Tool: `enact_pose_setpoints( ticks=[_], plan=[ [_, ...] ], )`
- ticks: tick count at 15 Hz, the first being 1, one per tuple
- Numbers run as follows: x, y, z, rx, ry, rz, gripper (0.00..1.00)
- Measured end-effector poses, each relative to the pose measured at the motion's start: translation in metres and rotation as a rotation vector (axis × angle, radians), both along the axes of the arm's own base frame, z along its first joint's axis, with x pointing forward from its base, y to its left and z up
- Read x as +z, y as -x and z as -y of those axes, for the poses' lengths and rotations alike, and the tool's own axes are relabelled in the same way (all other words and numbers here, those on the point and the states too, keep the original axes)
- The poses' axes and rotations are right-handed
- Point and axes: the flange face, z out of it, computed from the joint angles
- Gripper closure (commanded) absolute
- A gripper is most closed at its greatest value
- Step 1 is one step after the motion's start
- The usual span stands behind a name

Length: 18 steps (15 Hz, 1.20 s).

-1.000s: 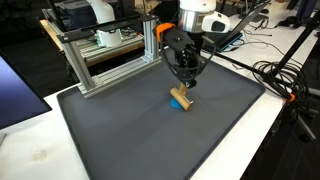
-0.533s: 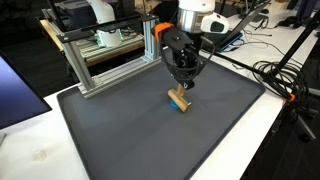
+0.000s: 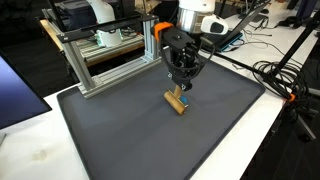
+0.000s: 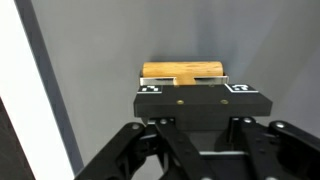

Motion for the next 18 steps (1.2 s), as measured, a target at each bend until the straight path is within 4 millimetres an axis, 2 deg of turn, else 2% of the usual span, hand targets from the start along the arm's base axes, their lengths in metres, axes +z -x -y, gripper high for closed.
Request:
enact_pose_setpoints(
  ticks=[11,14,18],
  plan=[
    [0.001,0.0,-0.048,0.081,0.004,0.0,0.78],
    [0.001,0.0,-0.053,0.088,-0.001,0.0,0.78],
    [0.001,0.0,-0.05,0.083,-0.002,-0.001,0.78]
  ],
)
